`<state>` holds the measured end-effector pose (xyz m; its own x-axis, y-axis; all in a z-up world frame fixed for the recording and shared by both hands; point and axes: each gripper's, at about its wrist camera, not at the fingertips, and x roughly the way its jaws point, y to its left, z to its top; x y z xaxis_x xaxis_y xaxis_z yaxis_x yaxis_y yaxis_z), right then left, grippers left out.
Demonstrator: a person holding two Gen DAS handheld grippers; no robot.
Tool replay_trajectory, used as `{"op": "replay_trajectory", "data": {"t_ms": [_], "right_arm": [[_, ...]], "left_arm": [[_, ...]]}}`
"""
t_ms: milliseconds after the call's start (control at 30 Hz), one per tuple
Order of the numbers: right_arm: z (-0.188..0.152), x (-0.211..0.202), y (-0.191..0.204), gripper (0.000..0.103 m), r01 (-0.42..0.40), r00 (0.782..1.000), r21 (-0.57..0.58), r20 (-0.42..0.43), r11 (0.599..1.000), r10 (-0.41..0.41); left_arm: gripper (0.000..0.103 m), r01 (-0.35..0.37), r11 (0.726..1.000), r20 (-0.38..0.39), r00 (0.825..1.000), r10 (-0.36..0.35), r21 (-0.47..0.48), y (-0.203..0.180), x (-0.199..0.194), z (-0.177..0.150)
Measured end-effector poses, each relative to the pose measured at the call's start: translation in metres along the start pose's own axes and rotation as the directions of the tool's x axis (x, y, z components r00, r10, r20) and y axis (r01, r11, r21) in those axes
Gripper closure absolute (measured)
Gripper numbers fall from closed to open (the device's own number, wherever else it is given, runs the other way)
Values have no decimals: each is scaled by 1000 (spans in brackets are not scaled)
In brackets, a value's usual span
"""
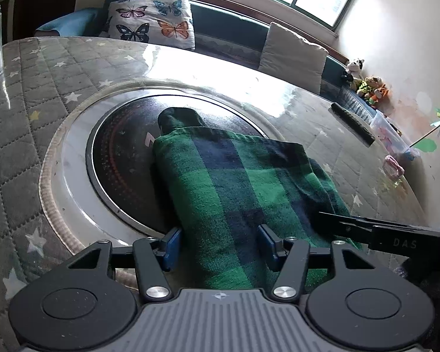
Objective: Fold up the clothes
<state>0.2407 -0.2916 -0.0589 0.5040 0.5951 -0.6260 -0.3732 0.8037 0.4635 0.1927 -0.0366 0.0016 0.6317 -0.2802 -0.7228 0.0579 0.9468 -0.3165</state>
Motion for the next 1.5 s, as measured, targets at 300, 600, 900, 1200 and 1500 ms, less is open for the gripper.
{"op": "replay_trajectory", "data": {"t_ms": [300,600,900,1200,1500], "right_arm": [[2,-4,4,86,-41,999,10,4,999,41],[8,-8,41,89,-81,997,-80,13,994,82],[23,31,117,90,-186,982,-175,-36,967,183],[51,97,197,90,-271,962,-235,-108,933,252],[63,169,261,90,-322,944,-254,-164,912,287]], "left_arm": [[72,-20,999,47,999,22,-45,2,-11,-3],[80,-62,994,98,993,70,-89,20,-47,-10],[80,-160,976,156,971,183,-146,76,-108,-11],[80,-250,942,189,937,294,-223,151,-147,8],[80,-322,907,178,909,376,-271,217,-156,23]]}}
